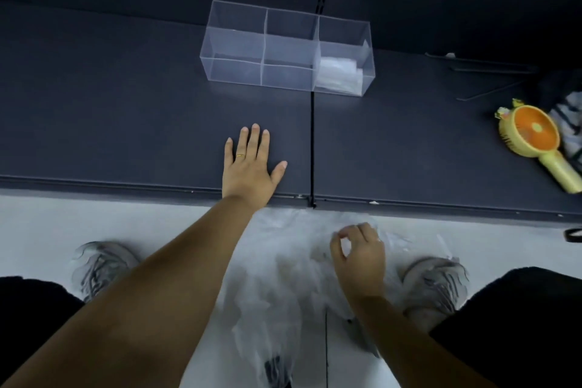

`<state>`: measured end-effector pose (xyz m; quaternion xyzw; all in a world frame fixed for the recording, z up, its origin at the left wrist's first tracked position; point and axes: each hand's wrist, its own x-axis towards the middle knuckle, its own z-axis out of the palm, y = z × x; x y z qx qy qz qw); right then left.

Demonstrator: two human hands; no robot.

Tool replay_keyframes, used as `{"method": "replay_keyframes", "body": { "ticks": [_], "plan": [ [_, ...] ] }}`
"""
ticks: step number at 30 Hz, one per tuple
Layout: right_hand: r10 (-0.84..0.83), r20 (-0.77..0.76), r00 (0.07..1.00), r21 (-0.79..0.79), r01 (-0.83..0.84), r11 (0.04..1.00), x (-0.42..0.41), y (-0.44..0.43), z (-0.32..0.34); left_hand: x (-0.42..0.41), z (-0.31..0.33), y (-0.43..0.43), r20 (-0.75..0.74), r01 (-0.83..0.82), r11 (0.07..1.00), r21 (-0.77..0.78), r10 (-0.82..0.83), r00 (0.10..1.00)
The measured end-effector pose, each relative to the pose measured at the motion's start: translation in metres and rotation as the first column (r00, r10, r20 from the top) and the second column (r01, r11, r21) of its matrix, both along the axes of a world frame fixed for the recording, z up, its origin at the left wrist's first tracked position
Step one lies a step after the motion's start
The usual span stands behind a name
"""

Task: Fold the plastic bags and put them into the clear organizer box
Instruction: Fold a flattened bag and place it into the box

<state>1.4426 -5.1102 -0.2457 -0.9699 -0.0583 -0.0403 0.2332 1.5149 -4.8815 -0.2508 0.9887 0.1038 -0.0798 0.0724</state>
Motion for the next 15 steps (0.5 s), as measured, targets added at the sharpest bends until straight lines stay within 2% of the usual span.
{"method": "replay_keyframes", "body": {
  "ticks": [2,4,6,8,11,13,15],
  "plan": [
    [-0.155,-0.146,0.977,-0.204,0.124,0.971,-0.012,-0.021,-0.015,0.000,0.001,0.004,-0.035,0.020,1.000,-0.018,-0.021,0.999],
    [-0.230,-0.294,0.928,-0.289,0.143,0.947,-0.010,-0.037,-0.020,-0.003,0.003,0.009,-0.079,0.037,0.998,-0.041,-0.040,0.996],
    [-0.269,-0.456,0.848,-0.125,0.238,0.963,0.003,-0.046,-0.018,-0.013,0.006,0.011,-0.091,0.039,0.998,-0.054,-0.044,0.995],
    [-0.234,-0.627,0.743,0.048,0.336,0.940,0.020,-0.051,-0.014,-0.028,0.010,0.009,-0.107,0.026,0.997,-0.066,-0.033,0.994],
    [-0.116,-0.686,0.718,0.112,0.262,0.958,0.037,-0.051,0.000,-0.046,0.019,0.000,-0.154,-0.021,0.991,-0.135,0.000,0.988],
    [0.006,-0.717,0.698,0.217,0.215,0.952,0.047,-0.047,0.025,-0.052,0.033,-0.008,-0.198,-0.055,0.966,-0.253,0.004,0.980],
    [0.123,-0.737,0.664,0.298,0.156,0.942,0.061,-0.042,0.056,-0.057,0.052,-0.021,-0.245,-0.066,0.903,-0.424,-0.044,0.968]
  ]
}}
